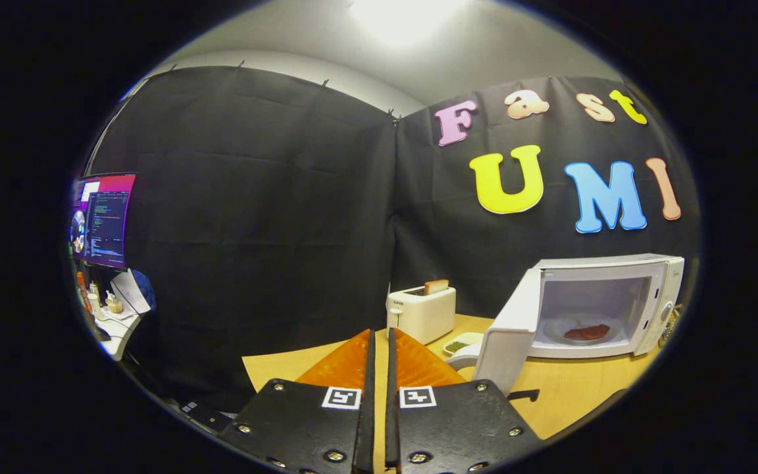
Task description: Open the microwave, put the food inside, and close the microwave door.
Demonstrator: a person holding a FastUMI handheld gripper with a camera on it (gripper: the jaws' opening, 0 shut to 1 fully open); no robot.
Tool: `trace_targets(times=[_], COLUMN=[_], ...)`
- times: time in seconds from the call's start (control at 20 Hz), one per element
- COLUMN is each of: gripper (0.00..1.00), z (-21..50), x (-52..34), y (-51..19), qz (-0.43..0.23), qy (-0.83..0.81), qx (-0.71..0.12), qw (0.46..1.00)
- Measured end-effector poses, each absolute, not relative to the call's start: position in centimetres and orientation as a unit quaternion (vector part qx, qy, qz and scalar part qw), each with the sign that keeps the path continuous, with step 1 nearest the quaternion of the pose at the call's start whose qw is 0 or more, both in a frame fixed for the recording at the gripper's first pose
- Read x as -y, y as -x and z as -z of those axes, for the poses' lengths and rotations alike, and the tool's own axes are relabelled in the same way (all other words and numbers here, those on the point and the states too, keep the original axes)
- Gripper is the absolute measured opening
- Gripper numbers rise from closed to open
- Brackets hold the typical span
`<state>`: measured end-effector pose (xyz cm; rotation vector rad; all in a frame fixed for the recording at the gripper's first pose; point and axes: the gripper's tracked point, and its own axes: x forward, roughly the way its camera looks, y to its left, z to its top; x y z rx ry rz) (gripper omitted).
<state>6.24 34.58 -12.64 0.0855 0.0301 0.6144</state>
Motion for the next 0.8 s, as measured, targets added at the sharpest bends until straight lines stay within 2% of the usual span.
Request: trace_targets(times=[0.15, 0.25, 0.6, 0.8], gripper=[0.07, 0.07, 0.06, 0.07], z=[16.0, 17.4, 18.2, 19.0], x=[-33.4, -32.8, -24.6, -18.1], y=[-8.0, -7.8, -7.7, -9.8], qz=[-0.269, -0.278, -0.209, -0.144], qy=[-0.03, -0.046, -0.019, -0.007], qx=[-0.053, -0.071, -0.062, -0.064], qw=[0.961, 0.957, 0.976, 0.987])
